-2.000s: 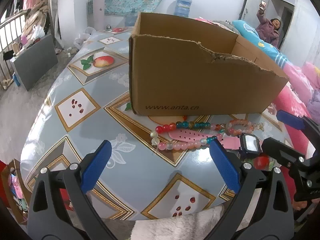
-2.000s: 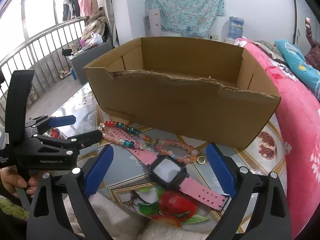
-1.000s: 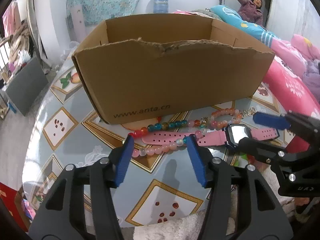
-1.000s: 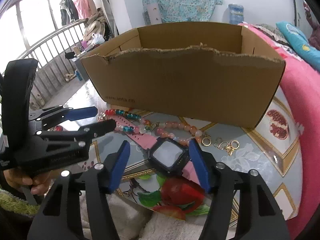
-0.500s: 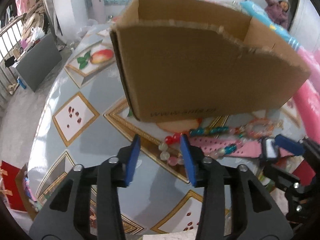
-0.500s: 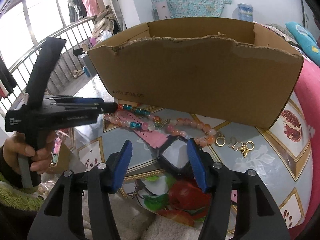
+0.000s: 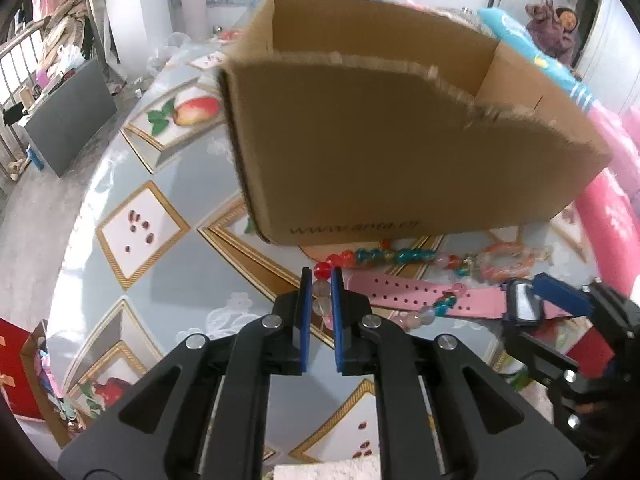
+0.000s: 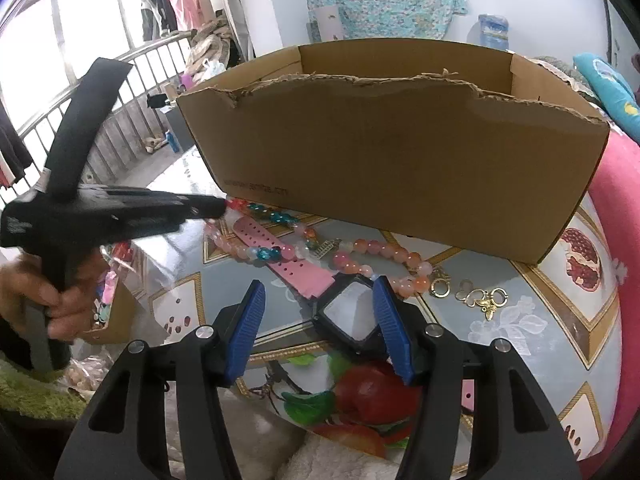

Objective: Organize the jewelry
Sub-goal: 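Lift the bead bracelet with the left gripper and carry it over the box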

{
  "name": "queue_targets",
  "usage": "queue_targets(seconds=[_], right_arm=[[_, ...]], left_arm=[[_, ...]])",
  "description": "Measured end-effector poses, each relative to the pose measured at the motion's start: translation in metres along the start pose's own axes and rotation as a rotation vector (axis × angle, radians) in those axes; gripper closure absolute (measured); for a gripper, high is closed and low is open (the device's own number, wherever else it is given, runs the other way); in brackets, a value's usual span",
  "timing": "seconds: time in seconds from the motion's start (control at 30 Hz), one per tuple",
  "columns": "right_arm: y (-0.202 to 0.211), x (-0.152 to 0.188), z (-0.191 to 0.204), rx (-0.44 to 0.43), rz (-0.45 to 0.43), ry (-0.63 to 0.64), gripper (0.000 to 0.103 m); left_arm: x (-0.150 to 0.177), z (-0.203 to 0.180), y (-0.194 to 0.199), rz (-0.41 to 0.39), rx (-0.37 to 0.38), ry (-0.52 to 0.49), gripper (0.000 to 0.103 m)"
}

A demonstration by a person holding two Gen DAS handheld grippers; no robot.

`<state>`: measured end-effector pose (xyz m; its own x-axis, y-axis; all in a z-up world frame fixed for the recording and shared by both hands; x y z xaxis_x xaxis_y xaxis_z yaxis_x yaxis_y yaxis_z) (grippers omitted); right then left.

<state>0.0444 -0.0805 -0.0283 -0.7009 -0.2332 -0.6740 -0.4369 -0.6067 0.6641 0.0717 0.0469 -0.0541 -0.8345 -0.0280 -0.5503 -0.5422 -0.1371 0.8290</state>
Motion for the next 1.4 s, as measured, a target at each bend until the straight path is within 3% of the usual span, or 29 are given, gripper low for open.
queue_targets(seconds=[0.13,0.3,0.6,1.0,1.1,1.13,1.4], right_arm=[[0.000,0.000,-0.001,0.017,0.000,-0.004,0.048],[0.005,-0.005,-0.004,0.015,-0.009,-0.007,0.050],[-0.017,-0.043,0.010,-0.141,0.026,-0.034,0.062],[-0.080,-0.056,0.017,-0.103,0.180,-0.053,0.079],[-0.084,-0.058,0.023,-0.089,0.187,-0.043,0.083],[-0.084,-0.058,0.025,-0.079,0.188,-0.034,0.093],[-0.070,-0.061,0.039,-0.055,0.130,0.014,0.093]], left_arm=[[0.007,0.014,0.014,-0.006,0.014,0.033,0.095],[0.017,0.028,0.002,0.035,-0.011,0.061,0.095],[0.026,0.046,-0.007,0.026,0.026,0.099,0.095],[0.031,0.046,-0.004,-0.013,0.058,0.080,0.095],[0.031,0.045,-0.004,-0.024,0.055,0.073,0.095],[0.031,0.045,-0.003,-0.028,0.054,0.069,0.095],[0.023,0.047,0.007,-0.053,0.099,0.095,0.095]])
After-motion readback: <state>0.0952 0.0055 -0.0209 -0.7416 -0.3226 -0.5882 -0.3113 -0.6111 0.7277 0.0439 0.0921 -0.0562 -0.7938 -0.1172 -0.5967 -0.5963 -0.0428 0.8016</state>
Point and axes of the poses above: each gripper's, at about its wrist camera, not at the fingertips, and y roughly against the way its jaws point, z to its left, x to its underside, the point moved 5 cm from there along -y, roughly the way its jaws point, and after that the axes turned 13 degrees about -x, right-handed, at the moved point
